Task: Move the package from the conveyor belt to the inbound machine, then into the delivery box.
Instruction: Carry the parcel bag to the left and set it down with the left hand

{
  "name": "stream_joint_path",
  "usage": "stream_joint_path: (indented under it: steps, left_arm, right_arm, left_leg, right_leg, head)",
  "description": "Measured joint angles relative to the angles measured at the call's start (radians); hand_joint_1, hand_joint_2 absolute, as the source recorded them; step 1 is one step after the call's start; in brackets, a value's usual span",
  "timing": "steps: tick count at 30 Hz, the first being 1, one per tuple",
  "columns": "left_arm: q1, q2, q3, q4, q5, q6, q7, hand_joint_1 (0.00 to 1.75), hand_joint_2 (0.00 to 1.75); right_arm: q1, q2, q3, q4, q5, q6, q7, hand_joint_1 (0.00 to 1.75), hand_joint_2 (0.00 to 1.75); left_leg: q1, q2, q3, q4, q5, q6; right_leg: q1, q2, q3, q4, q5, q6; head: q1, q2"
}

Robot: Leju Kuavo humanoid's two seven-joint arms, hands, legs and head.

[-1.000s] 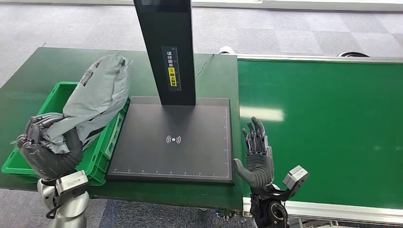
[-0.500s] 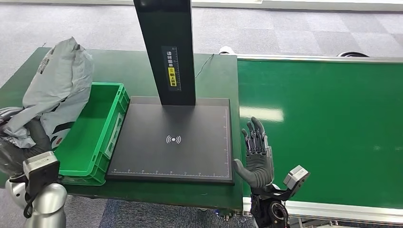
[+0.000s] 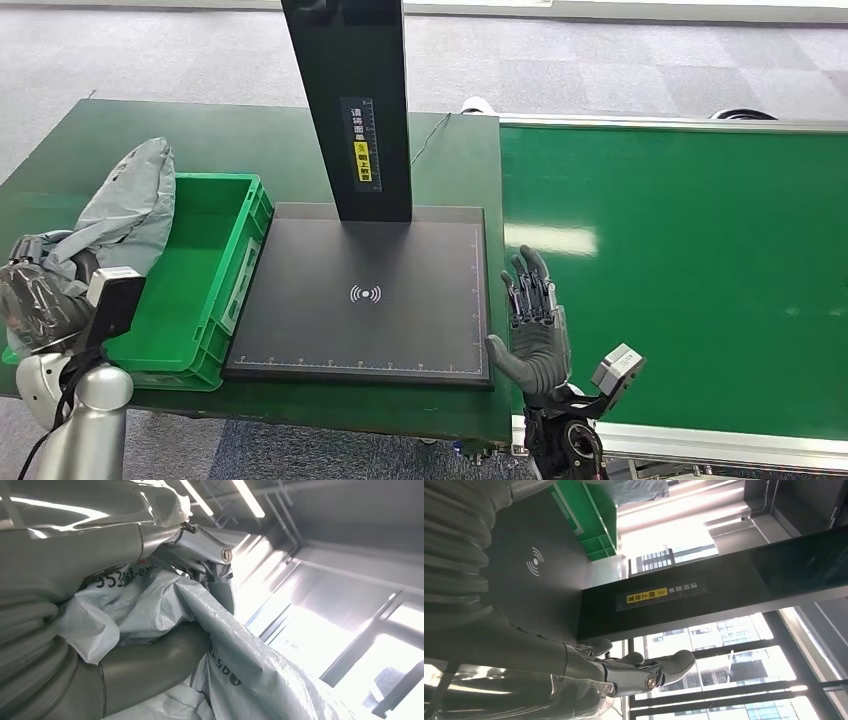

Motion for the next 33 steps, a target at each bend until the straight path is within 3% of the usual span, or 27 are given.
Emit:
stream_joint_path:
  steps: [10, 11, 14, 15, 22, 33]
  left_arm:
    - [-0.027, 0.0, 0.002, 0.113, -0.013, -0.044, 0.022, 1.75, 1.75]
    - [-0.027, 0.0, 0.0, 0.115, -0.007, -0.047, 0.019, 1.44, 1.75]
    - [-0.026, 0.0, -0.008, 0.117, 0.014, -0.061, 0.01, 0.13, 1.75]
    - [-0.026, 0.001, -0.011, 0.116, 0.026, -0.066, 0.008, 0.0, 1.75]
    - [0.009, 0.012, -0.031, 0.051, 0.174, -0.068, -0.062, 0.0, 1.75]
    - [0.147, 0.003, -0.084, -0.228, 0.331, -0.021, -0.179, 0.0, 1.75]
  right_arm:
    - [-0.002, 0.0, 0.0, 0.012, 0.002, 0.007, 0.0, 0.0, 1.75]
    - [-0.002, 0.0, 0.0, 0.013, 0.002, 0.007, 0.0, 0.0, 1.75]
    - [-0.002, 0.0, 0.0, 0.015, 0.002, 0.008, 0.0, 0.0, 1.75]
    - [-0.002, 0.0, 0.0, 0.016, 0.003, 0.009, 0.0, 0.0, 1.75]
    - [-0.002, -0.001, 0.0, 0.024, 0.003, 0.013, 0.0, 0.0, 1.75]
    - [-0.004, -0.004, -0.001, 0.043, 0.003, 0.011, 0.0, 0.0, 1.75]
  left_leg:
    - [0.0, 0.0, 0.0, 0.0, 0.0, 0.0]
    - [0.0, 0.0, 0.0, 0.0, 0.0, 0.0]
    - [0.0, 0.0, 0.0, 0.0, 0.0, 0.0]
    - [0.0, 0.0, 0.0, 0.0, 0.0, 0.0]
    - [0.0, 0.001, 0.0, 0.0, 0.0, 0.0]
    - [0.0, 0.0, 0.0, 0.0, 0.0, 0.0]
  right_leg:
    - [0.0, 0.0, 0.0, 0.0, 0.0, 0.0]
    - [0.0, 0.0, 0.0, 0.0, 0.0, 0.0]
    - [0.0, 0.0, 0.0, 0.0, 0.0, 0.0]
    - [0.0, 0.0, 0.0, 0.0, 0.0, 0.0]
    - [0.0, 0.001, 0.0, 0.0, 0.0, 0.0]
    - [0.0, 0.0, 0.0, 0.0, 0.0, 0.0]
  head:
    - [0.0, 0.0]
    - [0.0, 0.0]
    - [0.0, 0.0]
    - [0.0, 0.0]
    - [0.0, 0.0]
    - [0.0, 0.0]
